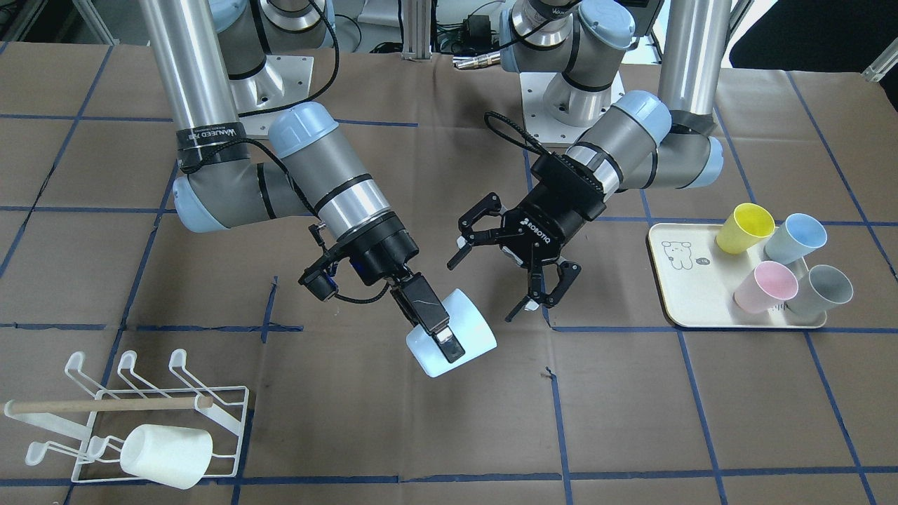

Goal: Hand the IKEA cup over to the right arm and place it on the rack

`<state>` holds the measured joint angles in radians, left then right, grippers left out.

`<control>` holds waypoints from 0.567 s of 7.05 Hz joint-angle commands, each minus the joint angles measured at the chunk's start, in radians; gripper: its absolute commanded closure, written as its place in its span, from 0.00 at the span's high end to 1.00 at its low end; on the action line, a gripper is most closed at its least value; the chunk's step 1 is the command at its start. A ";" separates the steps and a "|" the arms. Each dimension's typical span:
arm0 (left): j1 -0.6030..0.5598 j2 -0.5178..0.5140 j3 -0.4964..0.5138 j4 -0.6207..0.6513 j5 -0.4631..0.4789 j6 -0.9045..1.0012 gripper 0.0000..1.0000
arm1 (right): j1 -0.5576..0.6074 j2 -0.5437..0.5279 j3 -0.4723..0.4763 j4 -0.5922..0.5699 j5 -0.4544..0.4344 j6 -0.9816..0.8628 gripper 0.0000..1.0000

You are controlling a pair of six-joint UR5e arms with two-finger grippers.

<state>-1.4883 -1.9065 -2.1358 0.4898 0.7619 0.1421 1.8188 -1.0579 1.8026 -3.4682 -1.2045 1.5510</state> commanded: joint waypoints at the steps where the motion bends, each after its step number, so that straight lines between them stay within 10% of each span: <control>1: 0.116 0.087 -0.090 -0.008 -0.006 -0.002 0.99 | -0.059 -0.005 0.001 -0.008 0.000 -0.076 0.50; 4: 0.155 0.130 -0.035 -0.206 0.045 -0.004 0.99 | -0.162 -0.056 0.014 -0.005 -0.003 -0.547 0.47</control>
<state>-1.3400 -1.7989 -2.2037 0.3875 0.7724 0.1392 1.6992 -1.0890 1.8097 -3.4738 -1.2056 1.2456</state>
